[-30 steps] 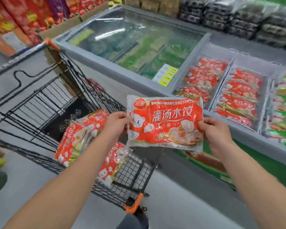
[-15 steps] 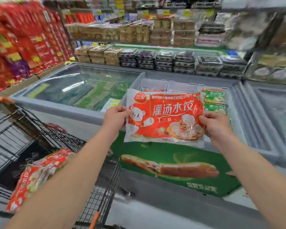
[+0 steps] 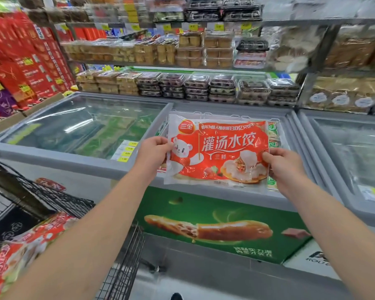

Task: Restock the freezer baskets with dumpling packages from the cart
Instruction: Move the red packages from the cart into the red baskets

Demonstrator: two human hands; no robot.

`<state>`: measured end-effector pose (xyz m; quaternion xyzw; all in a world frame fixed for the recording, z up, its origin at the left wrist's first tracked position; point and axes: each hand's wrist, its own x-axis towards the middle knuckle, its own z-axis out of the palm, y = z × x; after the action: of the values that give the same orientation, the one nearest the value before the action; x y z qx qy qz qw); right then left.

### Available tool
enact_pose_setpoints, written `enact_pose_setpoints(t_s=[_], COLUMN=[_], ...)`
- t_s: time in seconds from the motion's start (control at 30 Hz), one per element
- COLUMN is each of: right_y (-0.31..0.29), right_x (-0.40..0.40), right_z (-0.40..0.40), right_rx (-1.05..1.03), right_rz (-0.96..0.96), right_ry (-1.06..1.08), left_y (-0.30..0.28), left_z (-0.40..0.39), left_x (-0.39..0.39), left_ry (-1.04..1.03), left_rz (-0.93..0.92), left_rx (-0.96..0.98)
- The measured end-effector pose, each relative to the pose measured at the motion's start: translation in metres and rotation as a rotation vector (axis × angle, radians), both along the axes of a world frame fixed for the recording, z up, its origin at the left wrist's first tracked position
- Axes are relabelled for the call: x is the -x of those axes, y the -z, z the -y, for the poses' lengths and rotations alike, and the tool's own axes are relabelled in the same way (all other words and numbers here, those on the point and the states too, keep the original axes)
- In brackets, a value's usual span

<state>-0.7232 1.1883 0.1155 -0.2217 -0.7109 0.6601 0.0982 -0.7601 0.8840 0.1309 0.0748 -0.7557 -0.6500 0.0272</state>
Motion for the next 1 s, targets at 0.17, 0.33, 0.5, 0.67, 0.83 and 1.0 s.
enact_pose_setpoints(t_s=[0.17,0.33,0.5,0.67,0.83,1.0], right_y=[0.024,0.064,0.104,0.138,0.171,0.208], right_x=[0.052,0.092,0.122,0.142,0.180,0.232], right_z=[0.006,0.022,0.032,0.025,0.007,-0.024], right_rx=[-0.008,0.008,-0.020,0.012,0.058,0.078], right_rz=[0.039,0.148,0.263,0.395,0.479,0.543], right_ry=[0.025,0.054,0.057,0.068,0.076,0.050], left_y=[0.017,0.051,0.091,0.132,0.157,0.181], left_z=[0.006,0.020,0.028,0.024,0.002,-0.024], left_x=[0.055,0.104,0.141,0.171,0.205,0.250], left_ry=[0.035,0.065,0.095,0.124,0.104,0.085], left_rz=[0.041,0.170,0.329,0.428,0.517,0.584], left_rx=[0.031,0.063,0.072,0.080,0.071,0.117])
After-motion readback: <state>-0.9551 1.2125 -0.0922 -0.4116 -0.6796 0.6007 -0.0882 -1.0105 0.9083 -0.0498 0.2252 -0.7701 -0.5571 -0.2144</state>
